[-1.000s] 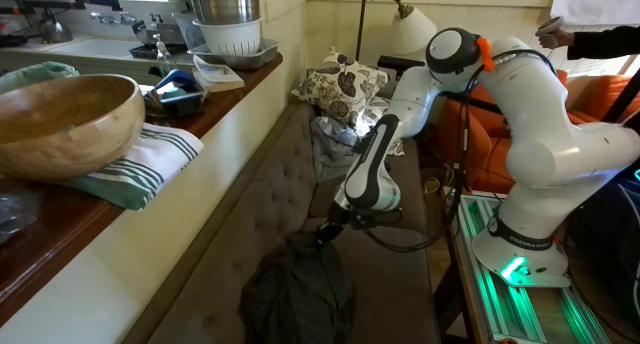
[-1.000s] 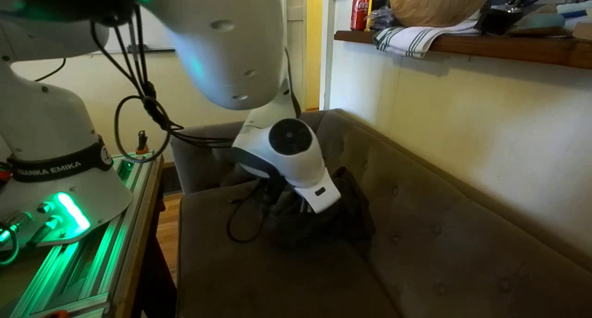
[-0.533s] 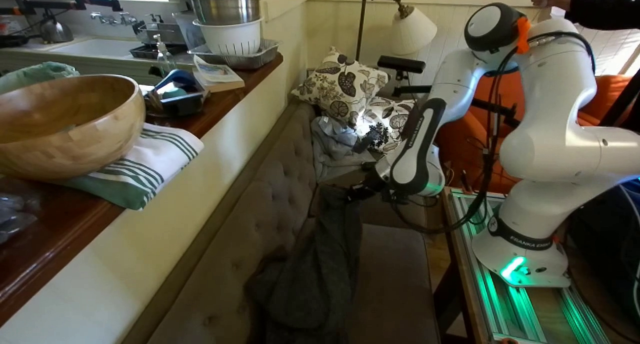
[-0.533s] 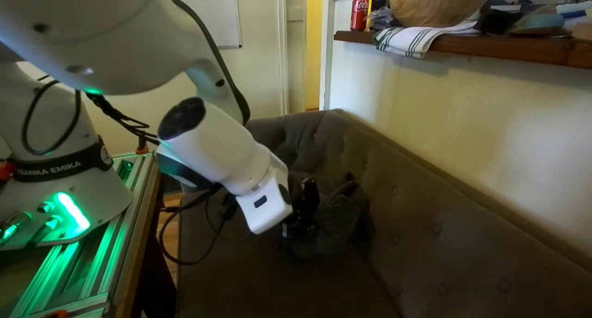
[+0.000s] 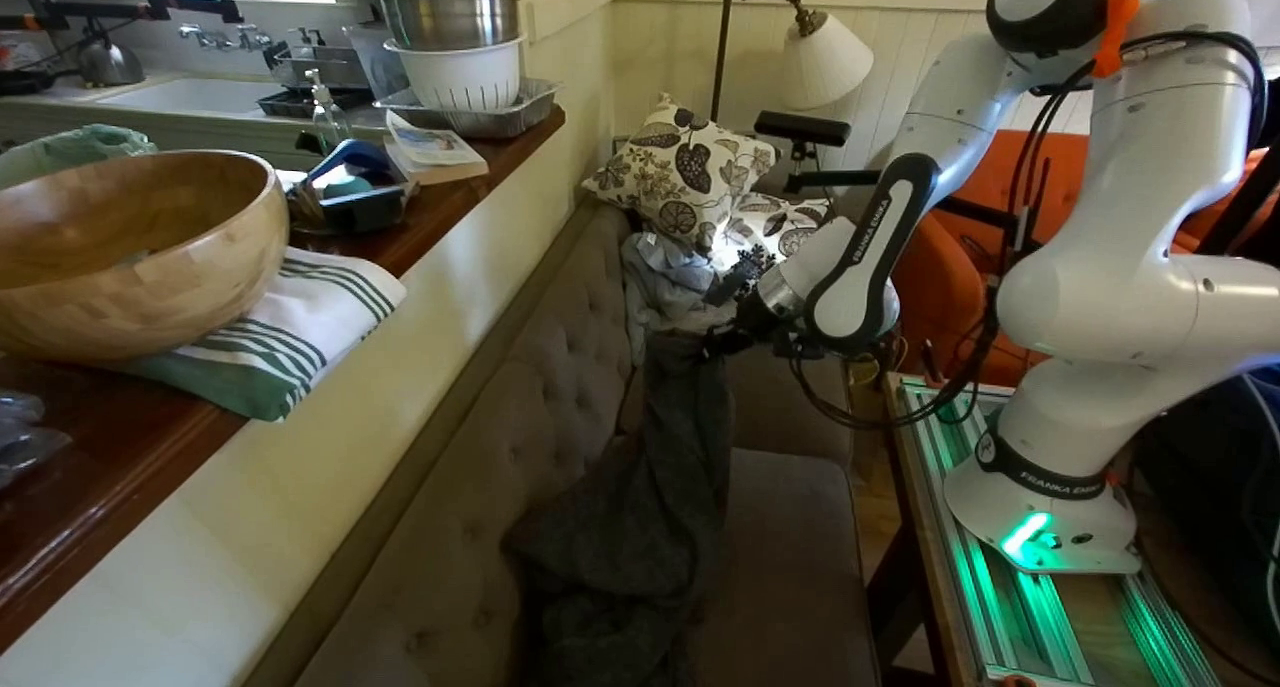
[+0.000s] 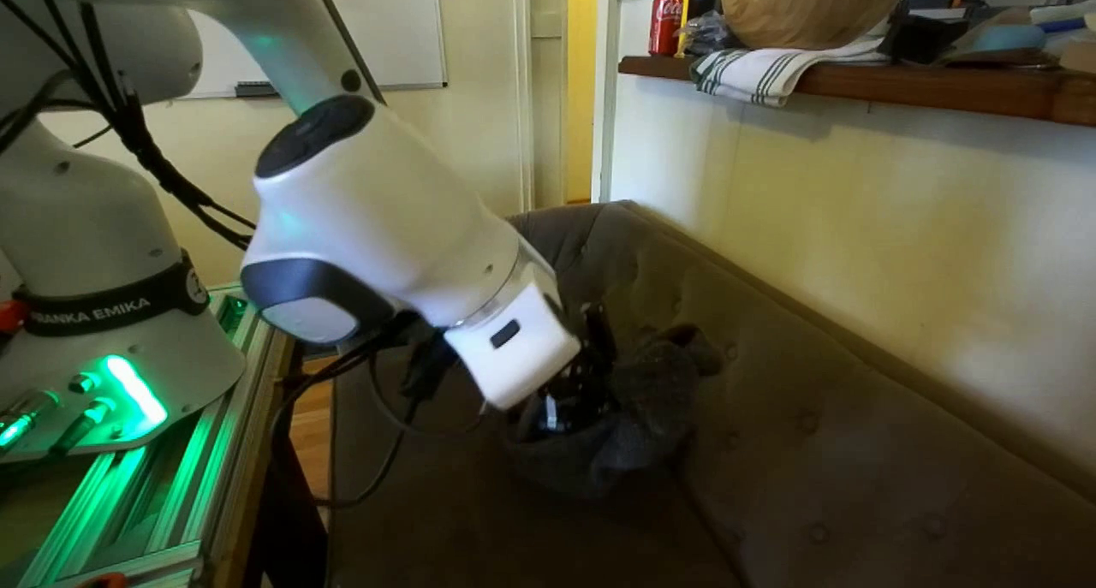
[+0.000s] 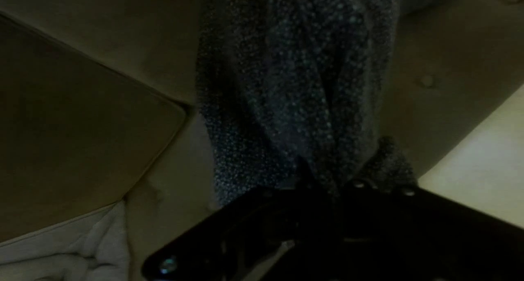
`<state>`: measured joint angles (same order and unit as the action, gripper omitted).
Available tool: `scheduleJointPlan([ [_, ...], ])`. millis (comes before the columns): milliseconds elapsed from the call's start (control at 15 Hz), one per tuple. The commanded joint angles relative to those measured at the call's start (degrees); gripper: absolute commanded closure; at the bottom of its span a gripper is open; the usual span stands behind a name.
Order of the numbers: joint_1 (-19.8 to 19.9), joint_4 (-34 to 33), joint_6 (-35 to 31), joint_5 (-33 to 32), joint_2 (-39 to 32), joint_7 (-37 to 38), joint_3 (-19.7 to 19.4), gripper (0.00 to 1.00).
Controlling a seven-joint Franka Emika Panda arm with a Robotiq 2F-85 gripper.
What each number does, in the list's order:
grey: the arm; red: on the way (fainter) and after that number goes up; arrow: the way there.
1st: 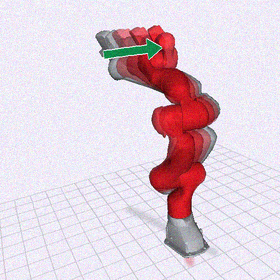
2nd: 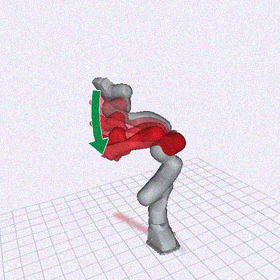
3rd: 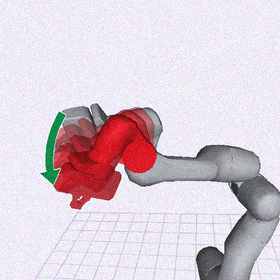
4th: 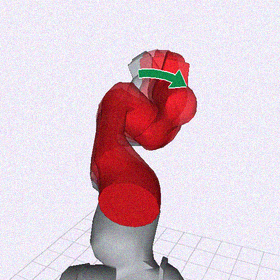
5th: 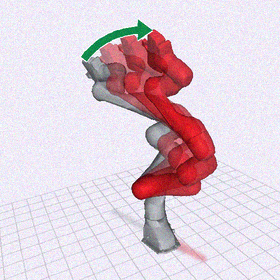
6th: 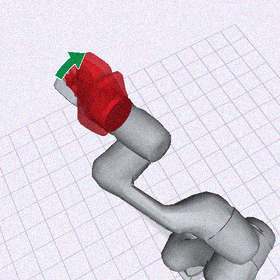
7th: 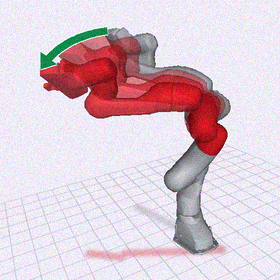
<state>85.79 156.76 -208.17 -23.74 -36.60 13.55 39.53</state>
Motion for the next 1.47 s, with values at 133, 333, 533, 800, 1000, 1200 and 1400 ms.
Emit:
scheduleJointPlan([
  [133,-13.84,-2.26,-0.12,-0.36,-4.43,1.7,8.01,0.98],
  [333,-24.49,-7.52,1.15,-0.54,-11.42,0.6,9.51,0.98],
  [533,-33.54,-15.64,4.91,-2.07,-20.18,-1.11,10.34,0.98],
  [800,-40.1,-29.67,19.44,-5.41,-32.18,-4.88,13.47,0.98],
  [1000,-41.08,-37.92,34.05,0.98,-40.55,-16.51,18.02,0.67],
  [1200,-42.2,-42.39,48.03,8.38,-41.42,-25.88,18.44,0.51],
  [1400,-41.49,-42.76,61.78,15.34,-34.28,-28.95,15.9,0.31],
])
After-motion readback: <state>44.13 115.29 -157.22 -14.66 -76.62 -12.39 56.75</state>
